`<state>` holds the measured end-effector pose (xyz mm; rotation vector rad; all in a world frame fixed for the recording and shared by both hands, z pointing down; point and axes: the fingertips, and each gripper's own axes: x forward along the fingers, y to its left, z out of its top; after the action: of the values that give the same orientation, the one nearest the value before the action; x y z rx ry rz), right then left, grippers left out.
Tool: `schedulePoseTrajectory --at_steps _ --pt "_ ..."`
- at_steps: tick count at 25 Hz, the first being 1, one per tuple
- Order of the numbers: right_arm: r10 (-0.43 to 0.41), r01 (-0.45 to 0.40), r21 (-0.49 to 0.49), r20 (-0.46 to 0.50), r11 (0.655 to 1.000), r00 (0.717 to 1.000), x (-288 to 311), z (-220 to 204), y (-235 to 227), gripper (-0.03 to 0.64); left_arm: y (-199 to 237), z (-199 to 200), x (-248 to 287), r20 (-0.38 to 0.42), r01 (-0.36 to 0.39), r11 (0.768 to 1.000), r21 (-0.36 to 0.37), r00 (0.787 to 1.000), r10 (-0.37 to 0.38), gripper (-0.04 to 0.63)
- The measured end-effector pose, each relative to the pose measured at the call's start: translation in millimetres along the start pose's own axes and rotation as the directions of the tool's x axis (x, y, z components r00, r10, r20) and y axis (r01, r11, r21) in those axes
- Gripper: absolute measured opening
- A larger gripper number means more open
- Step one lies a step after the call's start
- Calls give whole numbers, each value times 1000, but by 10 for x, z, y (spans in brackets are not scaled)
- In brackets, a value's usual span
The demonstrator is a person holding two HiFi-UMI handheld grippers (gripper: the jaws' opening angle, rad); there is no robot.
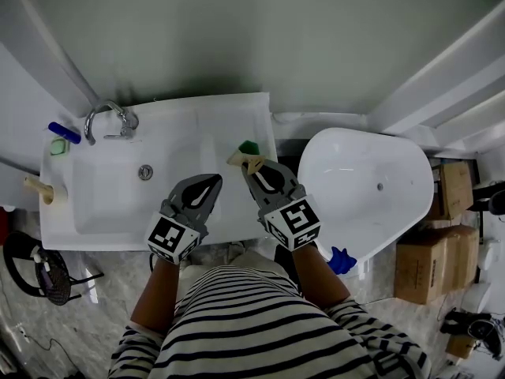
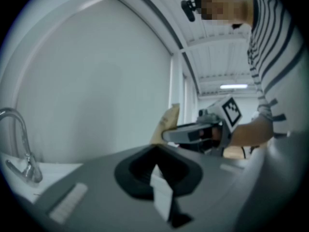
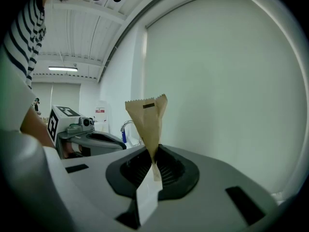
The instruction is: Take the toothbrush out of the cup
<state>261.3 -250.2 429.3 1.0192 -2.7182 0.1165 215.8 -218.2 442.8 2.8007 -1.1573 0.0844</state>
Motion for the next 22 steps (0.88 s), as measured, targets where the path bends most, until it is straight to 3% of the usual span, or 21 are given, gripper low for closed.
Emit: schedulePoseTrajectory --at_steps 22 --pt "94 -93 -7 34 996 995 -155 47 -48 35 -202 91 142 2 -75 997 26 997 75 8"
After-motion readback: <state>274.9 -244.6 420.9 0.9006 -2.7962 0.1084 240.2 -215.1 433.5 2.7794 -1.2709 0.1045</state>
